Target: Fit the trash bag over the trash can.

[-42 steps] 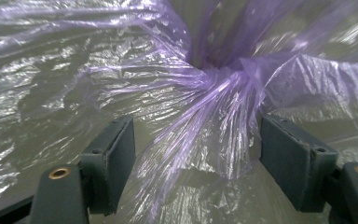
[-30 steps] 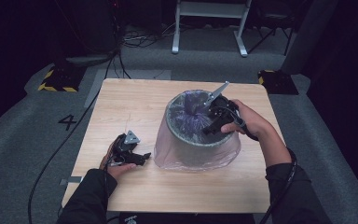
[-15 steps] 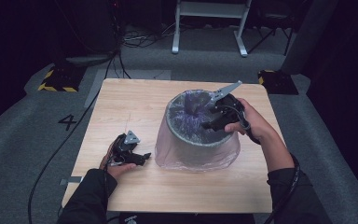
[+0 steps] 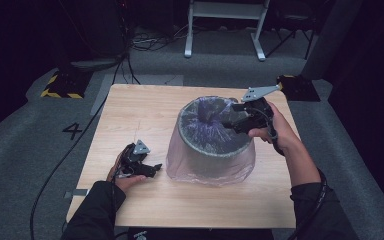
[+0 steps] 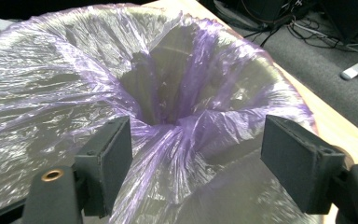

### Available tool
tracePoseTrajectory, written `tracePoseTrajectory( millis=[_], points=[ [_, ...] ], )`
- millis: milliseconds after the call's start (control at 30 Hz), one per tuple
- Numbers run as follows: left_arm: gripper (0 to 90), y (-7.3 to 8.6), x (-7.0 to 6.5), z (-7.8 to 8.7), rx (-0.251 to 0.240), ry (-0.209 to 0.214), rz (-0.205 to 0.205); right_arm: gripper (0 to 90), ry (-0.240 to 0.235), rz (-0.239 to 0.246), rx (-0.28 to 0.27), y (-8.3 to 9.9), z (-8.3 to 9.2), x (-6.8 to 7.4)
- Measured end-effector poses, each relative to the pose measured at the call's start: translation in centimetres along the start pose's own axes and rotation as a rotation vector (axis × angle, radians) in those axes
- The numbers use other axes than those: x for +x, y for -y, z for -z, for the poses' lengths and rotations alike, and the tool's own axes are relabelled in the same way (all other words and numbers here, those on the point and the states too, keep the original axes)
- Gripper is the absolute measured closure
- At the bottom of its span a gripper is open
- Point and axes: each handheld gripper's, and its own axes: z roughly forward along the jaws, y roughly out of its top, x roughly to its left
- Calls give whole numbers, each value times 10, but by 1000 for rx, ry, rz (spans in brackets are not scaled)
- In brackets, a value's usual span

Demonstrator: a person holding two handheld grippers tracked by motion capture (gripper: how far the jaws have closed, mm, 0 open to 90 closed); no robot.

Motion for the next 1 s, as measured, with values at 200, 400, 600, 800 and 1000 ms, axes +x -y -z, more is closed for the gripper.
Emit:
tracePoseTrajectory(
  millis=[200, 400, 600, 800, 1000],
  points=[
    [154, 0, 0, 0, -2, 0, 0, 242, 13, -4, -33, 1, 16, -3],
    [154, 0, 0, 0, 0, 0, -4, 228, 54, -13, -60, 6, 38, -8],
    [152, 0, 1, 0, 0, 2, -4, 215, 78, -12, -87, 17, 61, -8],
    [152, 0, 1, 0, 0, 2, -5, 208, 95, -21, -84, 31, 71, -11],
    [151, 0, 1, 0, 0, 2, -5, 208, 115, -23, -52, 48, 72, -14]
  ],
)
